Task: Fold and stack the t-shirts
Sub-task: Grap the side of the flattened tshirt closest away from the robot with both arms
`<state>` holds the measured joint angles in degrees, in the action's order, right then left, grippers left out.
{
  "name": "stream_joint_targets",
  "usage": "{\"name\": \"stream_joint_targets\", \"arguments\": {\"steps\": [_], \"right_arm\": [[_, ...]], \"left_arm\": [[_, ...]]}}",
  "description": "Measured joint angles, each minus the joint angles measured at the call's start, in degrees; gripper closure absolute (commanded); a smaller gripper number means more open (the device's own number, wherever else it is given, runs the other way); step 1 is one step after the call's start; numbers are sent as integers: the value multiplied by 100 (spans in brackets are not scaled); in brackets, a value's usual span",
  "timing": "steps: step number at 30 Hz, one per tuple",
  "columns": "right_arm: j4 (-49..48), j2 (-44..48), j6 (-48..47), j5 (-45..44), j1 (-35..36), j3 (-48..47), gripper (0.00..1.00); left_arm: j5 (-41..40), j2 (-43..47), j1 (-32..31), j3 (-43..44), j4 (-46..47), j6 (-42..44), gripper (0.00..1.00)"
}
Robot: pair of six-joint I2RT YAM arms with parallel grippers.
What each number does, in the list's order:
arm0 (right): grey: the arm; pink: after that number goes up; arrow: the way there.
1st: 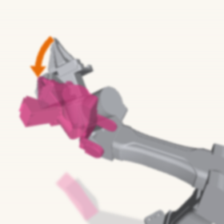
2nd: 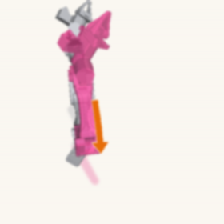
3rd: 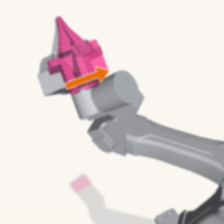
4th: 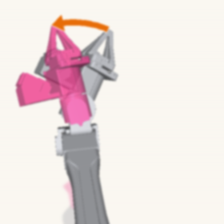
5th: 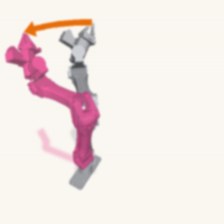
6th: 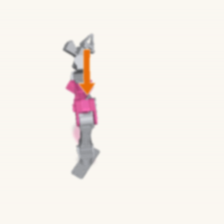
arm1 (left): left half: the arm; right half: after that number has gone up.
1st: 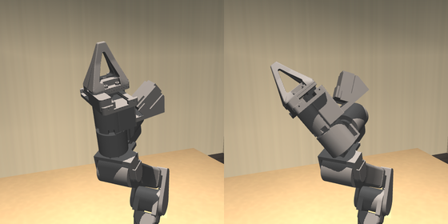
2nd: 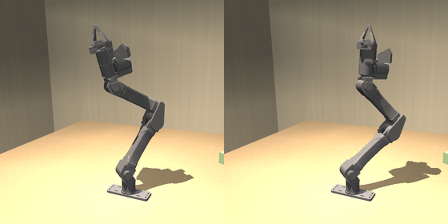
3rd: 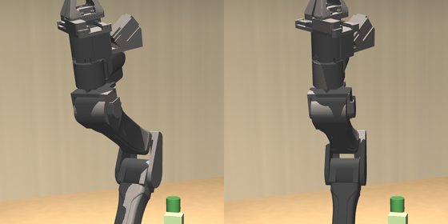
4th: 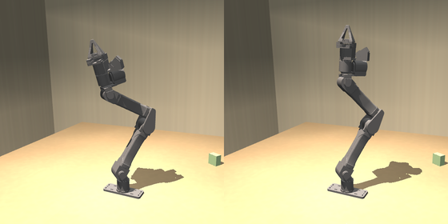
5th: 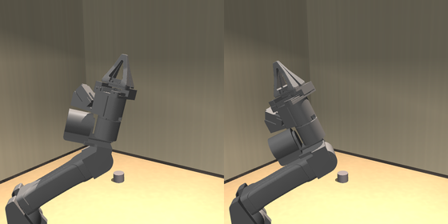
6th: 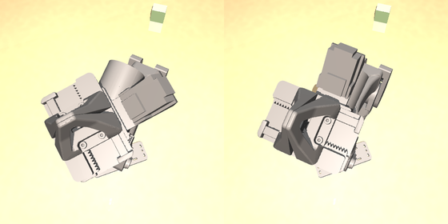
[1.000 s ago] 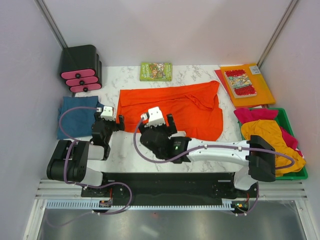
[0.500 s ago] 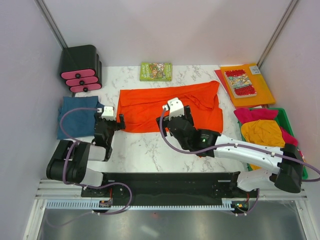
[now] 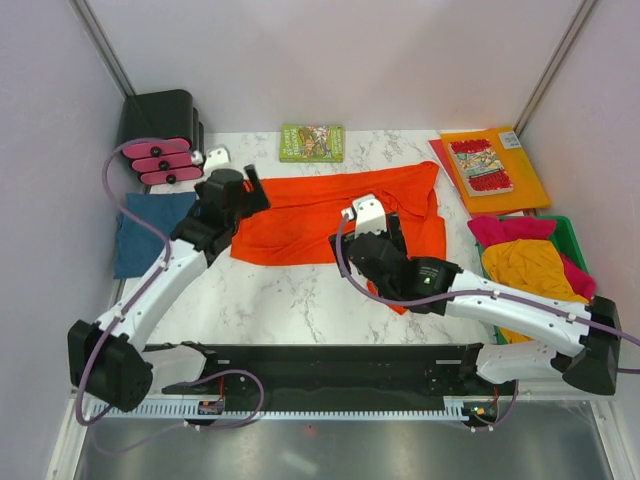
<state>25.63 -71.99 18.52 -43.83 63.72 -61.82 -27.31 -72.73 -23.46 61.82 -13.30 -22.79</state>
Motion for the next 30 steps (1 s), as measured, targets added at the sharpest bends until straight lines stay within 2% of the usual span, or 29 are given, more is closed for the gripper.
{"name": "stream_joint_targets", "arguments": {"steps": [2, 6, 9, 13, 18, 21, 25, 30], "right_arm": [[-44, 236, -9, 66, -11, 96, 2], [-11, 424, 37, 2, -31, 118, 2], [197, 411, 168, 0, -61, 122, 2], [317, 444, 306, 9, -138, 227, 2], [459, 551, 402, 26, -208, 428, 2], [518, 610, 402, 26, -247, 461, 2], [525, 680, 398, 26, -297, 496, 2], [522, 719, 387, 44, -365, 577, 2]], "left_arm": [[538, 402, 125, -474, -476, -638, 42], [1169, 872, 184, -1497, -1276, -1290, 31], [1296, 743, 122, -1604, -1762, -1449, 27], [1257, 540, 184, -1604, -1950, -1510, 26], [1259, 24, 603, -1604, -1923, -1508, 31], [1266, -365, 839, -1593, -1823, -1473, 40], [1335, -820, 885, -1434, -1729, -1388, 49], [1390, -1038, 887, -1226, -1547, -1290, 52]]}}
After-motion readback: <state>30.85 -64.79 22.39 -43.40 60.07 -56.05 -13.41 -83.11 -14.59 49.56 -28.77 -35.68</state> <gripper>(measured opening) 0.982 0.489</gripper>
